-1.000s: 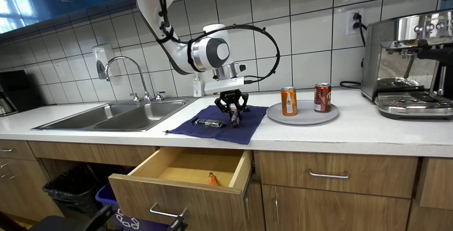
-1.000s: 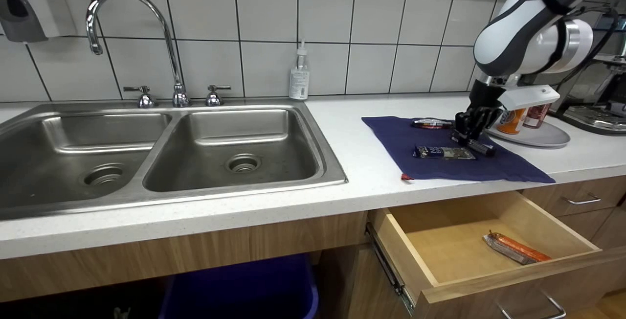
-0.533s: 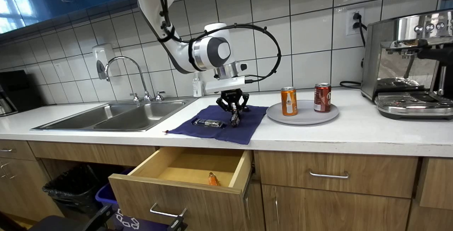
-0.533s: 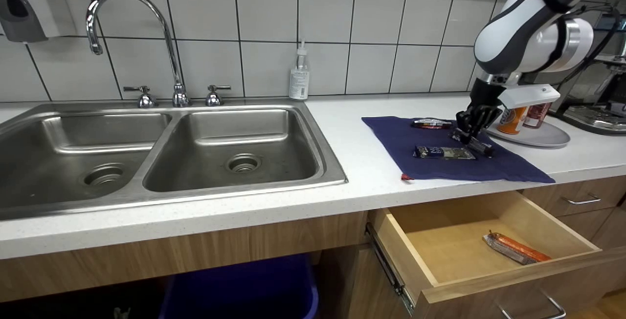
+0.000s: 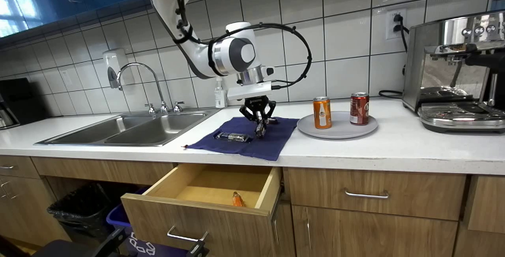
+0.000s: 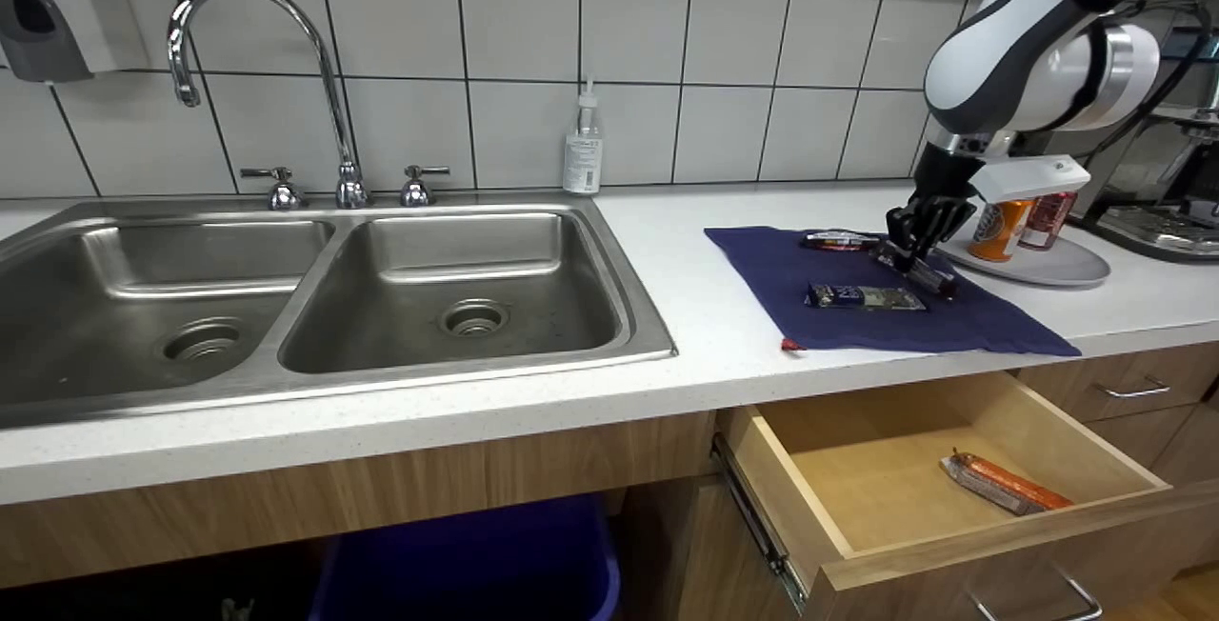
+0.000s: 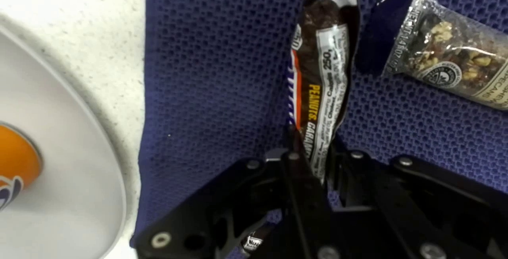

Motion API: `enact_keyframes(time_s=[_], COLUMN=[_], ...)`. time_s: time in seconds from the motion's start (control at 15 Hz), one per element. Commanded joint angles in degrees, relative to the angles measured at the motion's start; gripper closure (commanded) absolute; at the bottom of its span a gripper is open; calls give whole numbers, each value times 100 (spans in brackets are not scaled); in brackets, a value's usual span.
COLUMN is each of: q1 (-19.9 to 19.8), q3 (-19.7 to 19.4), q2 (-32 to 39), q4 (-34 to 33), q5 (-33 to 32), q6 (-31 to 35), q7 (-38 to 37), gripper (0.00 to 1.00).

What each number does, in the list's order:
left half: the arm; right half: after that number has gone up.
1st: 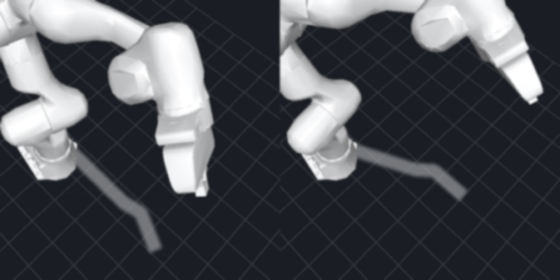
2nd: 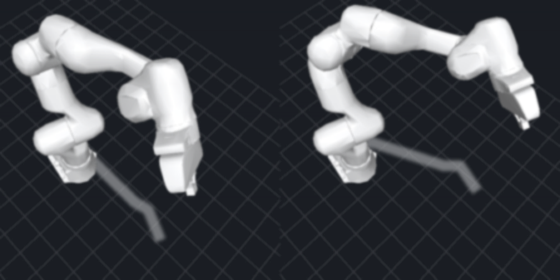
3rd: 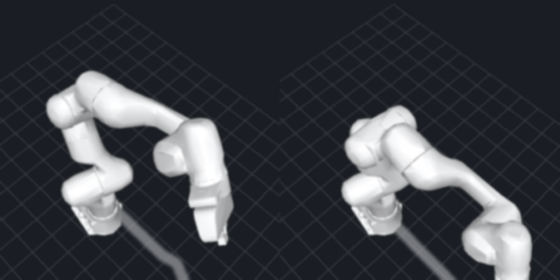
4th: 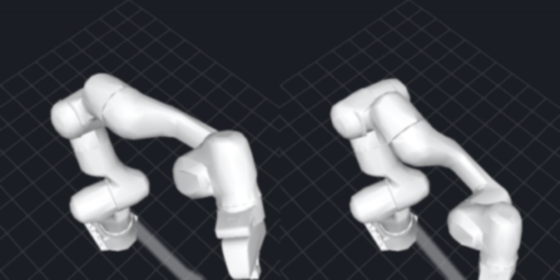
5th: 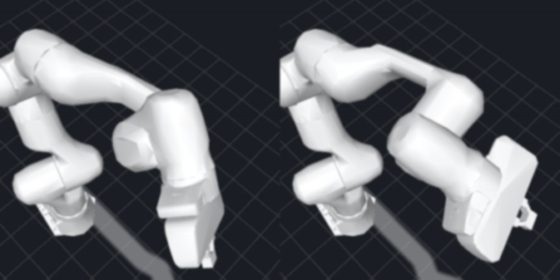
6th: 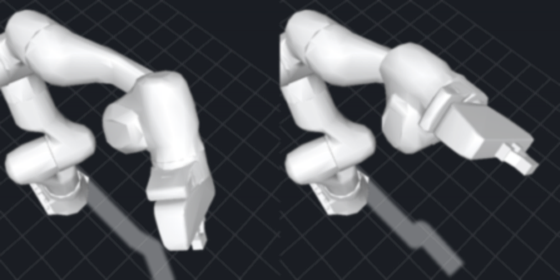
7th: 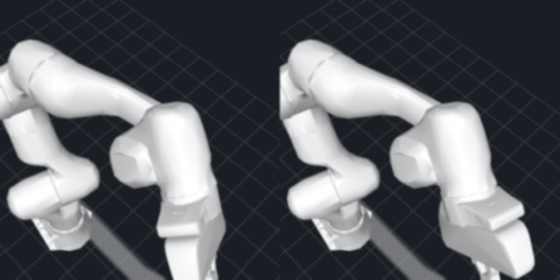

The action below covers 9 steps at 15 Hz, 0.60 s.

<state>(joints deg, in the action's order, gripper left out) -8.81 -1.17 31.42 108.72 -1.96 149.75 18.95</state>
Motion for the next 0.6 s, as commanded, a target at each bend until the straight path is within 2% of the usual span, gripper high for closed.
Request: enact_keyframes(time_s=[0.0,0.53], q1=[-107,-58], q3=[116,141], q2=[-370,-1002], q4=[386,1379], q5=[13,-43], q6=[77,442], q7=[101,177], gripper=[96,96])
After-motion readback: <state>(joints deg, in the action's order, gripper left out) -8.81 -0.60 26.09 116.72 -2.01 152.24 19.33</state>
